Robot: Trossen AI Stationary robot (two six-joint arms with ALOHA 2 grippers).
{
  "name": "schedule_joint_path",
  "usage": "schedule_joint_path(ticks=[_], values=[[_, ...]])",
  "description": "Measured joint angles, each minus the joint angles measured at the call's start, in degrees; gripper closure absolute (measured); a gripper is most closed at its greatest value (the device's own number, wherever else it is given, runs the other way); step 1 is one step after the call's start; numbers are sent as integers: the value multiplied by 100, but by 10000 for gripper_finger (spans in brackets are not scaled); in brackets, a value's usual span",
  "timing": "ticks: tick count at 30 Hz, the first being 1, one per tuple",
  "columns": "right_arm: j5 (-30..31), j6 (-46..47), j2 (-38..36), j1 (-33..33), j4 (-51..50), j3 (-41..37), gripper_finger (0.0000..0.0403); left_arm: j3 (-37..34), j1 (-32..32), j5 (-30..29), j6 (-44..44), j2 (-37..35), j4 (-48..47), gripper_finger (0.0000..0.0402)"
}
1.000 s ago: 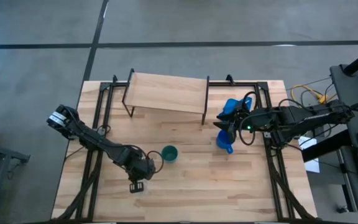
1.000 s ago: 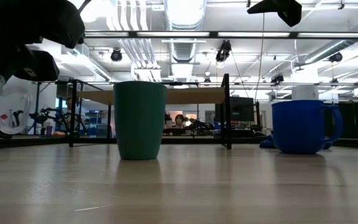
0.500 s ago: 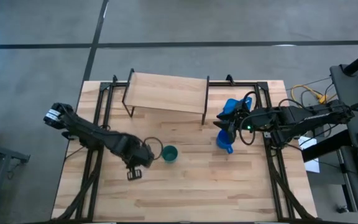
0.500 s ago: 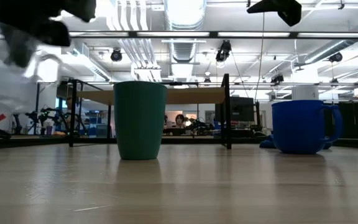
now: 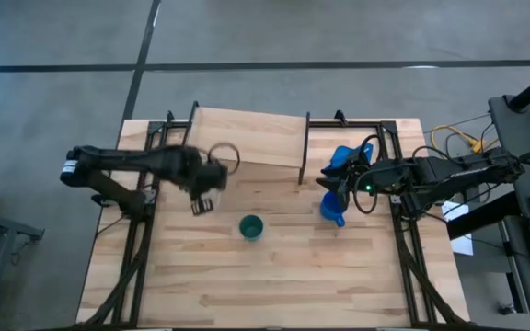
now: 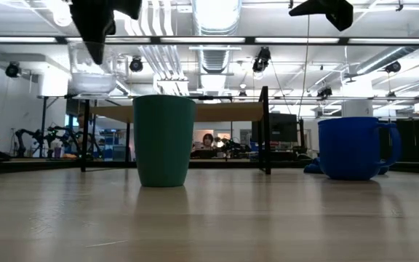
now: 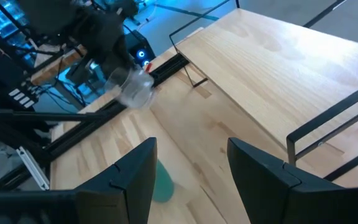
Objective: Stack small to large cups/mugs on shelf
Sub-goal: Put the transparent cup on the shelf
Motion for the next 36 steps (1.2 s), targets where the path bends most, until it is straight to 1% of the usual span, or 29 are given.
schedule_joint_path(ticks=[6, 14, 19, 22, 25, 26, 30, 32, 36], values=[[1, 1, 0, 1, -1, 0, 211, 441, 1063, -19, 618, 11, -11, 402], [0, -2, 0, 1, -1, 0, 211, 999, 2435, -21, 1152, 20, 59, 402], [-1, -4, 2, 1, -3, 0, 211, 1153, 3167, -16, 1413, 28, 283, 402], [0, -6, 2, 0, -5, 0, 211, 1155, 3554, 149, 1432, 31, 486, 402], [1, -45, 2, 1, -8, 0, 211, 1129, 3823, 597, 1544, 80, 655, 401], [1, -47, 2, 1, -8, 0, 211, 1127, 3876, 662, 1562, 118, 675, 401], [2, -49, 2, 1, -10, 0, 211, 1125, 4041, 707, 1604, 340, 646, 401], [2, -52, 2, 1, -10, 0, 211, 1120, 4116, 702, 1774, 464, 647, 401], [4, -65, 2, 1, -12, 0, 211, 1120, 4167, 584, 1833, 695, 647, 401]])
